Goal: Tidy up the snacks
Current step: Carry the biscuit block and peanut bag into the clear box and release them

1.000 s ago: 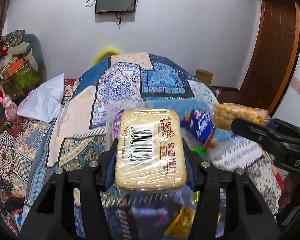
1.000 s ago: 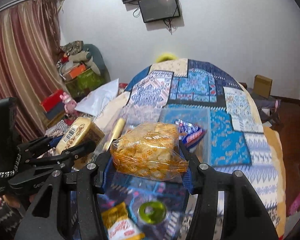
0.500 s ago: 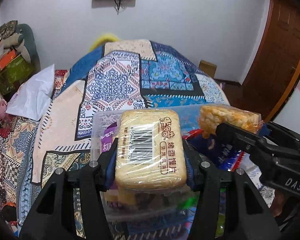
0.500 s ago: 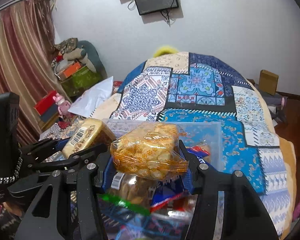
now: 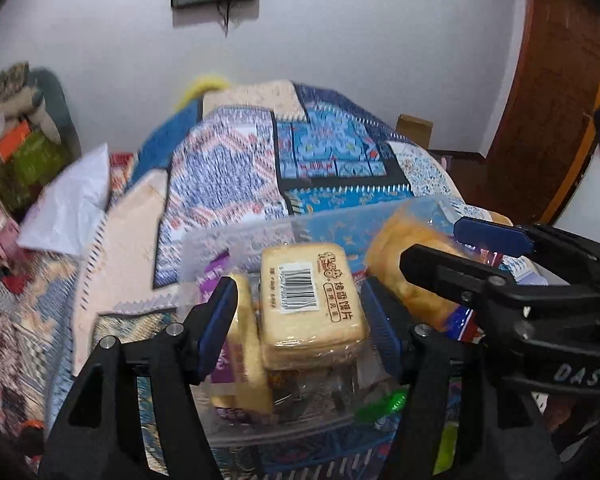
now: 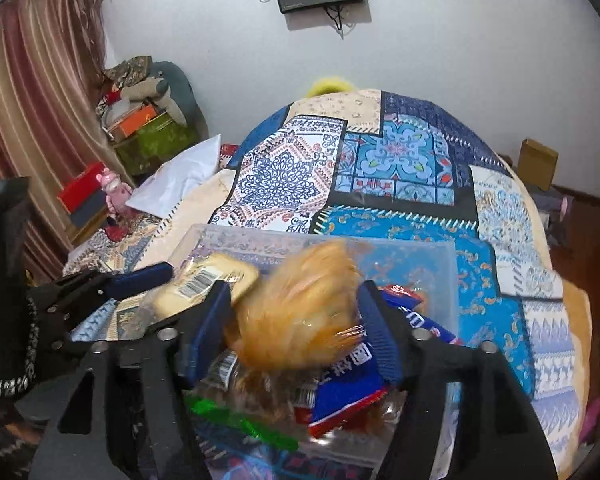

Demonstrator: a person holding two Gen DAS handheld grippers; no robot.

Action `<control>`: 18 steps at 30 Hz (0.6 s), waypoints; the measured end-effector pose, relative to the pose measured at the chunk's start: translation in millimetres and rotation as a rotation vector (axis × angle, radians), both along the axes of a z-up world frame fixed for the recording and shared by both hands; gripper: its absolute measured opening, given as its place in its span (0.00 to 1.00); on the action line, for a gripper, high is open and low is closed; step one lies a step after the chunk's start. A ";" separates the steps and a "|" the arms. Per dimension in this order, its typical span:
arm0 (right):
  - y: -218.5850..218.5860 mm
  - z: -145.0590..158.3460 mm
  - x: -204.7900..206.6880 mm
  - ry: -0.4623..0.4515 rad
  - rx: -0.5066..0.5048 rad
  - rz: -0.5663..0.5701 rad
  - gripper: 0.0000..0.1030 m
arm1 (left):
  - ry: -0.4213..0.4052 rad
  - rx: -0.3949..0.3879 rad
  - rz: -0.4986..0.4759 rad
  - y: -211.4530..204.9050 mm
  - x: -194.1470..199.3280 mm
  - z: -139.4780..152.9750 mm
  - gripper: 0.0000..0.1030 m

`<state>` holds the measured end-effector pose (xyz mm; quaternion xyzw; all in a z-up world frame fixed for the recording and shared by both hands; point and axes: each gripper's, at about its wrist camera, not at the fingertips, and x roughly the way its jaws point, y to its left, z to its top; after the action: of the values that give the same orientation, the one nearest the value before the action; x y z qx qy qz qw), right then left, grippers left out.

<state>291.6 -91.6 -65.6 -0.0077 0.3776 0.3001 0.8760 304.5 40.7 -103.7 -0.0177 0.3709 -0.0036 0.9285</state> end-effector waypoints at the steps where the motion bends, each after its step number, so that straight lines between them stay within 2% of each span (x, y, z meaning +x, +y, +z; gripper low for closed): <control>1: -1.6 1.3 -0.6 0.000 0.006 -0.002 0.63 | -0.009 0.007 -0.004 -1.0 -3.9 4.7 0.62; 11: -28.7 30.9 -42.0 -0.039 0.007 -0.006 0.63 | -0.012 -0.061 0.028 10.5 -37.7 27.9 0.62; 18: -52.7 25.8 -78.4 -0.007 -0.023 0.006 0.63 | 0.023 -0.079 0.054 12.4 -72.8 19.6 0.68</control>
<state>213.1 -144.4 -39.8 -0.0199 0.3781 0.2983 0.8761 231.7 53.1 -84.1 -0.0644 0.3804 0.0072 0.9225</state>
